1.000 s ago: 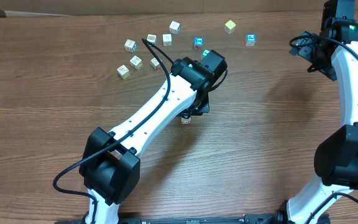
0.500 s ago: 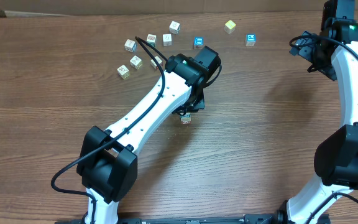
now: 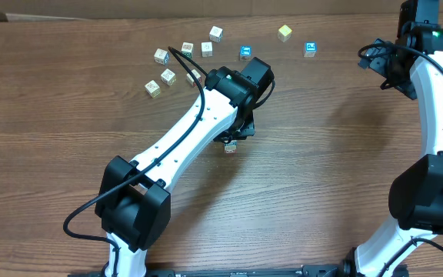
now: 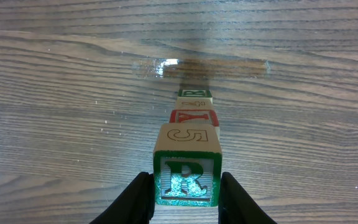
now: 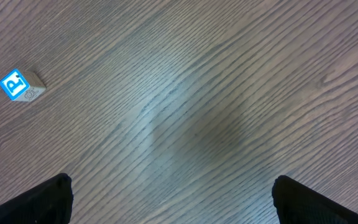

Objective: Form a tower

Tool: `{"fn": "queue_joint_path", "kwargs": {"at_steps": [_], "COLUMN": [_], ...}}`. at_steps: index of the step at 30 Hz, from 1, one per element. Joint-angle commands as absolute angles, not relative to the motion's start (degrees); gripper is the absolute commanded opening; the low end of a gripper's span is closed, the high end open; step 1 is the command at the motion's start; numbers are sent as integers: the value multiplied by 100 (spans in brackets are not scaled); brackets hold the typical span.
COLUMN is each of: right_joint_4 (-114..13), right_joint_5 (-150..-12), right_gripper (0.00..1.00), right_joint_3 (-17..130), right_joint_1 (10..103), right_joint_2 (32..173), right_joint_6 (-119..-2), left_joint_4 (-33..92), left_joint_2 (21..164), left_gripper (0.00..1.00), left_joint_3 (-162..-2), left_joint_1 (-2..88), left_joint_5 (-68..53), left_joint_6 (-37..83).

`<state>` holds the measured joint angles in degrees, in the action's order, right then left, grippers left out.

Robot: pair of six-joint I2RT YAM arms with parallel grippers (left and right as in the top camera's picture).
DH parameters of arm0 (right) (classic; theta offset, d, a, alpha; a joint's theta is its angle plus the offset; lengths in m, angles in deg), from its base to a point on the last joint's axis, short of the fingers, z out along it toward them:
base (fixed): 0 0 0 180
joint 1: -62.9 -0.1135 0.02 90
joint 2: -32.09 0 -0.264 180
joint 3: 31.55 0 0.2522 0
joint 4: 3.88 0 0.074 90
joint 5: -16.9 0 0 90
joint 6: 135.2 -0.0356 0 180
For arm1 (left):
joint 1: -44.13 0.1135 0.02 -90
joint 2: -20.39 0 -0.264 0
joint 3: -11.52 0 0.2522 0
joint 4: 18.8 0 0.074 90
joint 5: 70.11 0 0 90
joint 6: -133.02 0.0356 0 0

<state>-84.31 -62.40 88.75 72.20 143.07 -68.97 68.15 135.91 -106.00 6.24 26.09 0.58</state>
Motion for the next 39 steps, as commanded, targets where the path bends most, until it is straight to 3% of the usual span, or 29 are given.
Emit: {"fn": "queue_joint_path", "kwargs": {"at_steps": [1, 12, 19, 20, 23, 27, 29, 30, 34, 39], "right_joint_4": [-8412, -8412, -8412, -8412, -8412, -8412, -8412, -8412, -8412, -8412], "right_joint_5": [-6220, -6220, -6220, -6220, -6220, -6220, -6220, -6220, -6220, -6220], "right_gripper": [100, 100, 100, 100, 100, 100, 100, 100, 100, 100], "right_joint_3": [8903, 8906, 8906, 8906, 8906, 8906, 8903, 8903, 8906, 8906], "right_joint_1": [7229, 7229, 7229, 7229, 7229, 7229, 7229, 7229, 7229, 7229], "right_joint_2": [14270, 14270, 14270, 14270, 14270, 14270, 14270, 14270, 14270, 14270], "right_joint_6": [-6897, -6897, -6897, -6897, -6897, -6897, -6897, -6897, -6897, -6897], "left_joint_4": [6815, 6769, 6773, 6773, 6775, 6775, 6773, 6771, 6673, 6489], "left_joint_2": [13705, 13705, 13705, 13705, 13705, 13705, 13705, 13707, 13729, 13729], "left_gripper": [27, 27, 32, 39, 47, 63, 84, 88, 97, 98], "left_joint_3": [-10646, -10646, -10646, -10646, -10646, -10646, -10646, -10644, -10576, -10522], "left_joint_1": [574, 576, 574, 574, 576, 576, 576, 576, 574, 591], "left_joint_5": [2469, 2301, 2301, 2305, 2305, 2305, 2305, 2307, 2342, 2325], "left_joint_6": [128, 325, 367, 388, 388, 386, 382, 380, 358, 362]}}
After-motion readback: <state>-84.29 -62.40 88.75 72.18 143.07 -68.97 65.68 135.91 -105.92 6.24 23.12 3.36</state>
